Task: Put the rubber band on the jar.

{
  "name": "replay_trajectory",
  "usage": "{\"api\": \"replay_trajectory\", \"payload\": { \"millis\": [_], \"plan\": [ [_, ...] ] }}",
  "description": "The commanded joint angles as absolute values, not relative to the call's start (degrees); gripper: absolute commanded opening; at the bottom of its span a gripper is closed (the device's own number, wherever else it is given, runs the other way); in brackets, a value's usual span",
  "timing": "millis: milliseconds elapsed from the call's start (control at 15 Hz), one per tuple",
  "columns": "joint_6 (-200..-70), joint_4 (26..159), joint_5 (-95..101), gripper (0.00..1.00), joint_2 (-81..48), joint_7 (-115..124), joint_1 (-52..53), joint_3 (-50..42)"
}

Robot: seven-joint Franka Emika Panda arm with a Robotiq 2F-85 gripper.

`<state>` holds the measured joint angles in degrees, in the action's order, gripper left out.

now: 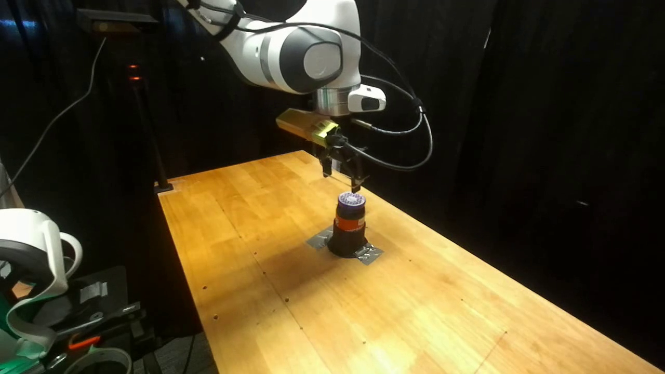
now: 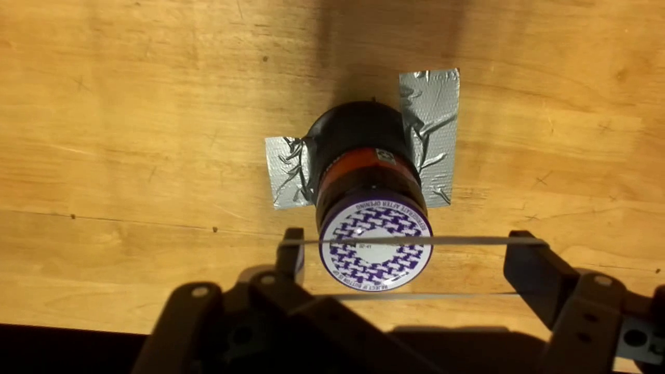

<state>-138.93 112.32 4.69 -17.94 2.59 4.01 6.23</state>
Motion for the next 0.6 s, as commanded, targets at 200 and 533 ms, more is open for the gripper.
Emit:
{"api": "replay_trajectory", "payload": {
  "millis": [200,533],
  "plan": [
    [-133.50,100.38,4.79,1.00,-26.93,-1.84,5.02,5.41],
    [-133.14,95.99,4.46,1.00,-31.72,-3.15,4.94,5.19]
  ]
}}
